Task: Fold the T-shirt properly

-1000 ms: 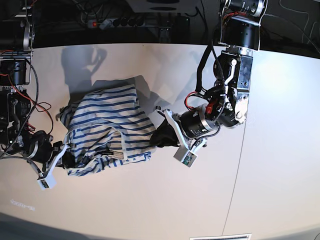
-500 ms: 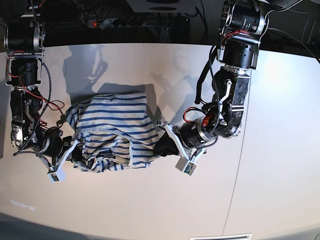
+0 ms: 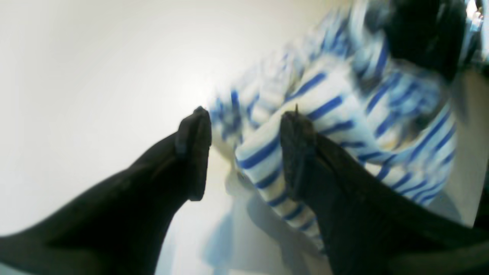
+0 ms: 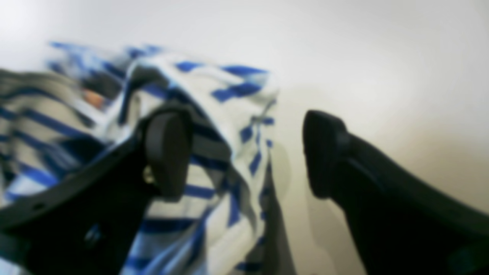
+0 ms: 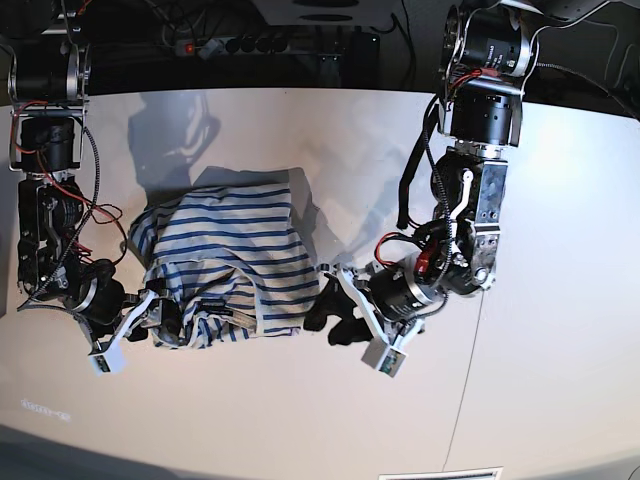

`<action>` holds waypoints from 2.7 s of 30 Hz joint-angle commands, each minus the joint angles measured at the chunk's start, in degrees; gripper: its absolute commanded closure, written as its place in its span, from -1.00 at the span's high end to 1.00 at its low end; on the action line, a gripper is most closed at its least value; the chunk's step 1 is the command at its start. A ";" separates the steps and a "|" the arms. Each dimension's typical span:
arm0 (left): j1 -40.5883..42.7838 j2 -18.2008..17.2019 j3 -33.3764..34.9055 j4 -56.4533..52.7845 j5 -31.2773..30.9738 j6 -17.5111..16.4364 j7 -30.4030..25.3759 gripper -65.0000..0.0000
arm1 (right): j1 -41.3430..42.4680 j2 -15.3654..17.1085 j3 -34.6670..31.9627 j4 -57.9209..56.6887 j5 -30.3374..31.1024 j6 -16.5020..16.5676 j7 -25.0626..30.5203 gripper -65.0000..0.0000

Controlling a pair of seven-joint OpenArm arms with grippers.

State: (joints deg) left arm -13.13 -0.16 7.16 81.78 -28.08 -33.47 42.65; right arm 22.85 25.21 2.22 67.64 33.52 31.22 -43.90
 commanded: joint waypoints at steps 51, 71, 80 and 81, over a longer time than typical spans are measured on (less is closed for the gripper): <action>17.79 -6.21 4.83 8.13 -3.17 -0.39 -1.05 -0.67 | -22.88 -7.58 13.44 6.14 7.91 2.64 -5.57 -1.00; 41.16 -15.63 -11.13 35.45 -7.52 -2.32 6.03 -0.67 | -38.34 0.00 34.53 19.39 14.51 2.64 -12.98 -1.00; 59.14 -15.61 -24.37 33.94 -6.86 -5.18 3.74 -0.67 | -59.30 -2.86 41.75 23.21 17.88 2.64 -13.16 -1.00; 59.69 -15.61 -24.48 32.52 -5.70 -5.14 3.15 -0.67 | -60.76 -3.61 41.75 22.84 17.70 2.62 -13.11 -1.00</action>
State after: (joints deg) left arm 46.11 -15.40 -17.08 113.56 -32.97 -36.75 46.39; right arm -37.78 20.56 43.44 89.71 50.00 31.31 -57.84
